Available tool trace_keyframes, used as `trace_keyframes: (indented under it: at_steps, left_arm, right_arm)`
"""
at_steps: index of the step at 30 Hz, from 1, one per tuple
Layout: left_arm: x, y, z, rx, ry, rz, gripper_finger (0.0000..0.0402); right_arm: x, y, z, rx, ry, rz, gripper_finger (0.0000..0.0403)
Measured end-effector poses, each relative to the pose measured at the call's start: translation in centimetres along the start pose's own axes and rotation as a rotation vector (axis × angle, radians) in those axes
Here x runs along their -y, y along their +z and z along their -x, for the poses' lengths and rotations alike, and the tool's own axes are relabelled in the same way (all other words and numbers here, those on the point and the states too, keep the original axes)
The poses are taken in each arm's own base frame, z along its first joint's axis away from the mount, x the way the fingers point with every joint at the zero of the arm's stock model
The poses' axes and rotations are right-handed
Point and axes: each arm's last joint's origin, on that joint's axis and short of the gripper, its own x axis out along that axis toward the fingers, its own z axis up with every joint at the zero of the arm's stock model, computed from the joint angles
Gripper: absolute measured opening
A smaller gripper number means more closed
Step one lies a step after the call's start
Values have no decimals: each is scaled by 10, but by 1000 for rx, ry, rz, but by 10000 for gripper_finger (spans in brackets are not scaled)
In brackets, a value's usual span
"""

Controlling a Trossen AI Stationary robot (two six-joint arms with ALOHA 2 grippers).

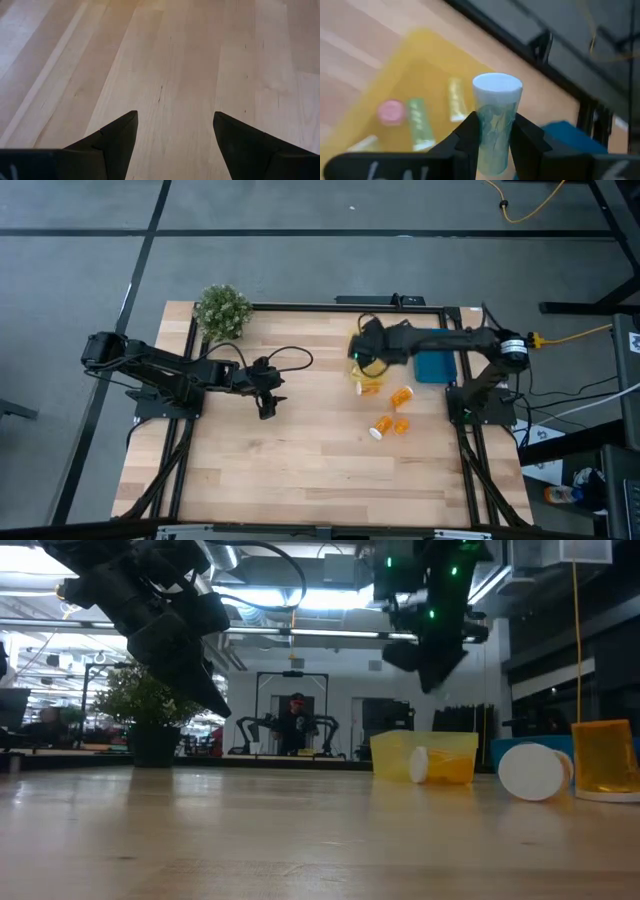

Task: Pick and place medicine bottles into bin by pill shape (circle, oval)
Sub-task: Put the small blue pill bottle into the yellow bin, then put the large orange pill bottle into the blue bin

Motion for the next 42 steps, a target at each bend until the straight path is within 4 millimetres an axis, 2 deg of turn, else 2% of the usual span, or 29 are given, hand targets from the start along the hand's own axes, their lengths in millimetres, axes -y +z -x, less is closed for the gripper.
trace_keyframes:
  at_steps: [4,8,12,16,20,29,42]
  left_arm:
    - [0,0,0,0,0,0,254]
    - [0,0,0,0,0,0,254]
    - [0,0,0,0,0,0,254]
    - [0,0,0,0,0,0,254]
    - [0,0,0,0,0,0,254]
    - [0,0,0,0,0,0,254]
    - [0,0,0,0,0,0,254]
  right_arm:
    - [11,9,-24,-108,76,3,89]
    - [9,20,-40,-126,315,66,89]
    - [5,31,-45,-86,541,106,89]
    - [8,33,-48,-72,496,84,89]
    - [12,28,-52,-147,462,60,89]
    - [2,24,-67,-160,405,107,95]
    - [3,26,-68,-128,365,103,185]
